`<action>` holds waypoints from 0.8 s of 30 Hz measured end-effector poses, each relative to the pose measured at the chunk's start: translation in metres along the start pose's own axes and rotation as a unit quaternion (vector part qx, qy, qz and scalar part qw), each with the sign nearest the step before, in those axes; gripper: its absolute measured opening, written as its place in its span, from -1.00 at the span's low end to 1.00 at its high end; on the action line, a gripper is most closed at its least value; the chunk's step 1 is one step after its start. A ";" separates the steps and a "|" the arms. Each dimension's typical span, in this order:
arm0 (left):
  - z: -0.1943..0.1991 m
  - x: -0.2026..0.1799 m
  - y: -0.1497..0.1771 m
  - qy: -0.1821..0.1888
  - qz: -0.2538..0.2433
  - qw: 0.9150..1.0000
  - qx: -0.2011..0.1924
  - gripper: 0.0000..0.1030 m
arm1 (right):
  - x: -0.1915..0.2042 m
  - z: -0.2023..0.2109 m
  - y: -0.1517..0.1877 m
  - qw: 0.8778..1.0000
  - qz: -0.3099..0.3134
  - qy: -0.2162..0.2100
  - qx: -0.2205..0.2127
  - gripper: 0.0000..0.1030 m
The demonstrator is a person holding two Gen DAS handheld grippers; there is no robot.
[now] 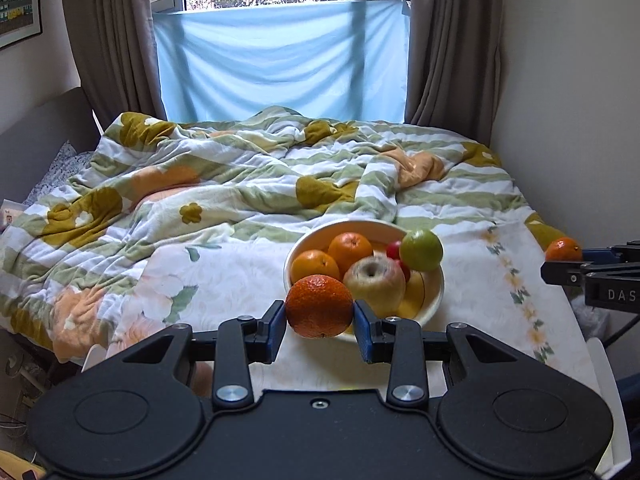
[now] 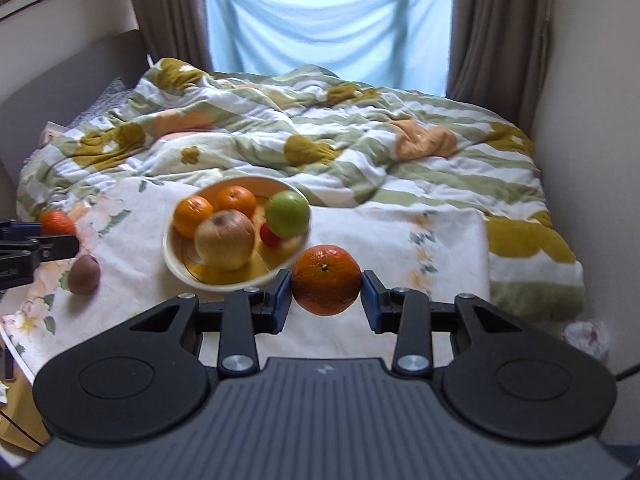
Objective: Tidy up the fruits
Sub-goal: 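Carry both mandarins over the white bowl with both grippers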
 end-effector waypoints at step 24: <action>-0.135 0.009 -0.068 0.028 0.004 0.998 0.058 -0.22 | 0.026 -0.119 -0.100 0.998 0.016 -0.051 0.021 0.02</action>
Point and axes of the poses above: each gripper's, at about its wrist camera, not at the fingertips, and z roughly against the way its jaws point, x to its left, y to its underside, the point moved 8 cm from there along -z, roughly the way its jaws point, and after that the axes turned 1 degree about -x, right-handed, at the moved point
